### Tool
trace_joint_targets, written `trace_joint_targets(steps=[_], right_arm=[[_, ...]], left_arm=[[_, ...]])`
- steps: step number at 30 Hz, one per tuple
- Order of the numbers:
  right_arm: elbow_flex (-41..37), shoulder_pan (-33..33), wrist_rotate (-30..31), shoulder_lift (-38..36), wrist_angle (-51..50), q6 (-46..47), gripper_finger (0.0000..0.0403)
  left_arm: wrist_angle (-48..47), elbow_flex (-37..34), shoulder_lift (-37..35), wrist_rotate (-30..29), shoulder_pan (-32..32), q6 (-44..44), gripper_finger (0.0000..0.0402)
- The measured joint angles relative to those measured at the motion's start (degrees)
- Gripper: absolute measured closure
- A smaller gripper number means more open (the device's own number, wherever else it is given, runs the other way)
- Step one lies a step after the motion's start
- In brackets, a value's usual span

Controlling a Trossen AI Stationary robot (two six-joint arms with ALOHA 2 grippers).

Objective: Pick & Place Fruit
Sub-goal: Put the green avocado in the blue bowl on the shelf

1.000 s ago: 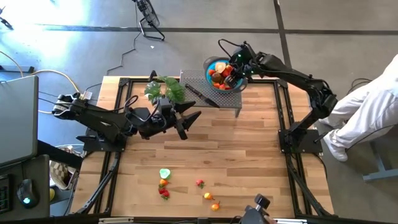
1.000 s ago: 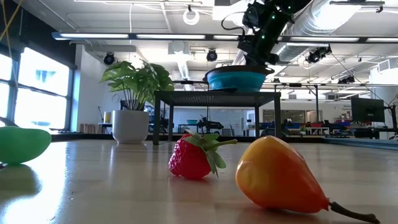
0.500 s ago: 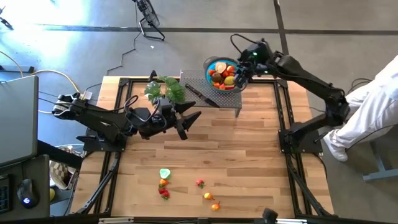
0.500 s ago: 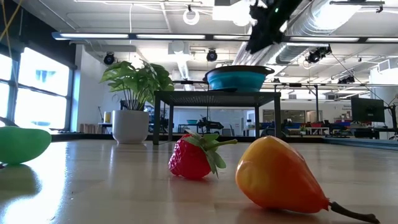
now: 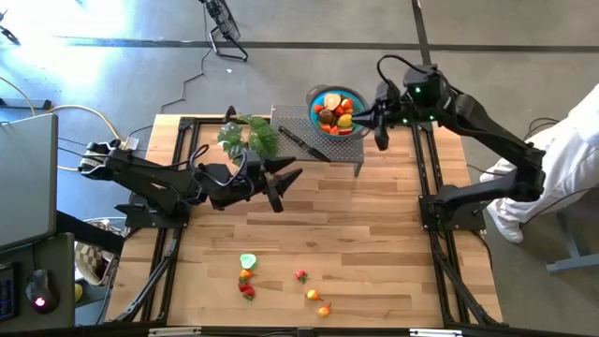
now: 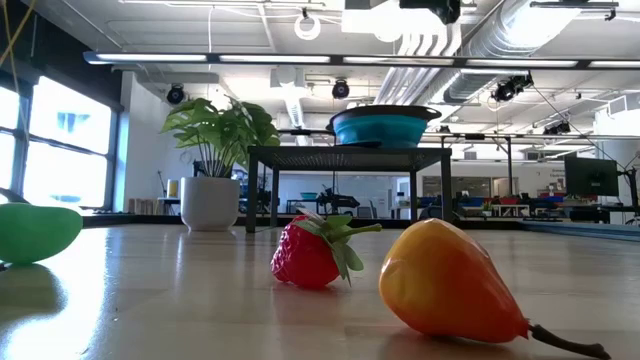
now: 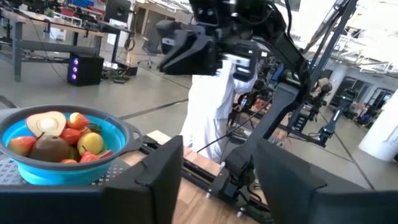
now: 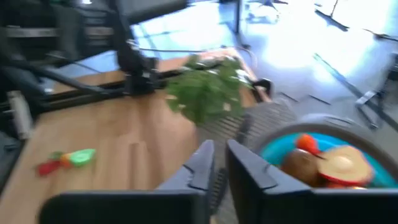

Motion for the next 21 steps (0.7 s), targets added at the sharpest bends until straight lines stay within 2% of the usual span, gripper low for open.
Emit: trace_joint_targets(steps=[3, 10, 15, 21], right_arm=[[0.0, 1.0, -2.6, -0.3, -0.1, 0.0, 0.0394], [0.0, 2.4, -8.3, -0.7, -0.1, 0.5, 0.0399], [0.0, 4.9, -9.6, -0.7, -0.1, 0.5, 0.0400], [0.0, 8.0, -9.5, -0.8, -0.2, 0.5, 0.0400]], left_arm=[[-0.2, 0.0, 0.0, 0.0, 0.0, 0.0, 0.0248], [-2.4, 0.0, 0.0, 0.2, 0.0, 0.0, 0.0309], [-6.9, 0.0, 0.0, 2.1, -0.3, -1.3, 0.0347], [-9.3, 0.0, 0.0, 2.6, -4.5, -3.7, 0.0394]])
